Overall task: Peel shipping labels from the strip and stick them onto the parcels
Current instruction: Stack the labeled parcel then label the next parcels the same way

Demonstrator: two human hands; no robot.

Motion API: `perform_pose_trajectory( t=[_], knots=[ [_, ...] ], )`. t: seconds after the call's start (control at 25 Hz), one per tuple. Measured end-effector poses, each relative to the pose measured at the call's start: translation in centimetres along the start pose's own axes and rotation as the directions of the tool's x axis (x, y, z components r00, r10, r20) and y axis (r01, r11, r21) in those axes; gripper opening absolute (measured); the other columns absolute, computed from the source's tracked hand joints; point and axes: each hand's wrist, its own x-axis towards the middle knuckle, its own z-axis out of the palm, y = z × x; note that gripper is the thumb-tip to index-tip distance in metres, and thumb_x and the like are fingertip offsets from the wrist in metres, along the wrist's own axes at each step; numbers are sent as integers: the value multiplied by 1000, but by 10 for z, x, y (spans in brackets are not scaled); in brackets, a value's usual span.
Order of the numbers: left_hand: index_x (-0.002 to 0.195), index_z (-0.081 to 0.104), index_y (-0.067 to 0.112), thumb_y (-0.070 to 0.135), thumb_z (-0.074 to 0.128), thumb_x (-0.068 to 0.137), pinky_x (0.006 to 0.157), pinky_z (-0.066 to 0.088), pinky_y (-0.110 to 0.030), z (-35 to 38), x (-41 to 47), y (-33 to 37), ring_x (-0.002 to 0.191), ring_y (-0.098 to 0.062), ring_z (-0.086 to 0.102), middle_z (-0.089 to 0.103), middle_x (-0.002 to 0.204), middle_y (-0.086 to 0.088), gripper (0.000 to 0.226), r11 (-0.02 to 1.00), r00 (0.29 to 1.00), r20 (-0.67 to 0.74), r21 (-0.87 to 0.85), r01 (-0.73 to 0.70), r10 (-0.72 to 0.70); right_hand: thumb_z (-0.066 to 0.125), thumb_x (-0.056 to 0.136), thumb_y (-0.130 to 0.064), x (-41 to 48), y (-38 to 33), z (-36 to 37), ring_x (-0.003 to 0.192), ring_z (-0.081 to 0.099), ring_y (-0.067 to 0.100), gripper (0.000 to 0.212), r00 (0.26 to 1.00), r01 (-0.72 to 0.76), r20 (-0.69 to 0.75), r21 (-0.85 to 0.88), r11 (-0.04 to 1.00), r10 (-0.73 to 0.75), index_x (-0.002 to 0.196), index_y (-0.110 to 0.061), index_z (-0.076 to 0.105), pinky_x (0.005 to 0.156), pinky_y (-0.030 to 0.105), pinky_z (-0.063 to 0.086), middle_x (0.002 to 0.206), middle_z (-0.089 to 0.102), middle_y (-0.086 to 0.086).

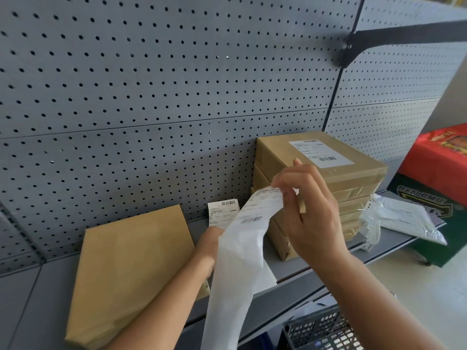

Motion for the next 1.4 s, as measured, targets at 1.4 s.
perform_pose_trajectory(
  t=[1.4],
  knots=[
    [98,78,12,24,65,98,67,59,-32,-162,-112,-40,86,-21,78,82,93,-1,18,911,872,-455,-258,-322,179,60,98,-35,0,-36,157,115,62,7,41,455,-806,763,135,576,458,137,-25,53,100,30,48,126,65,-13]
  ],
)
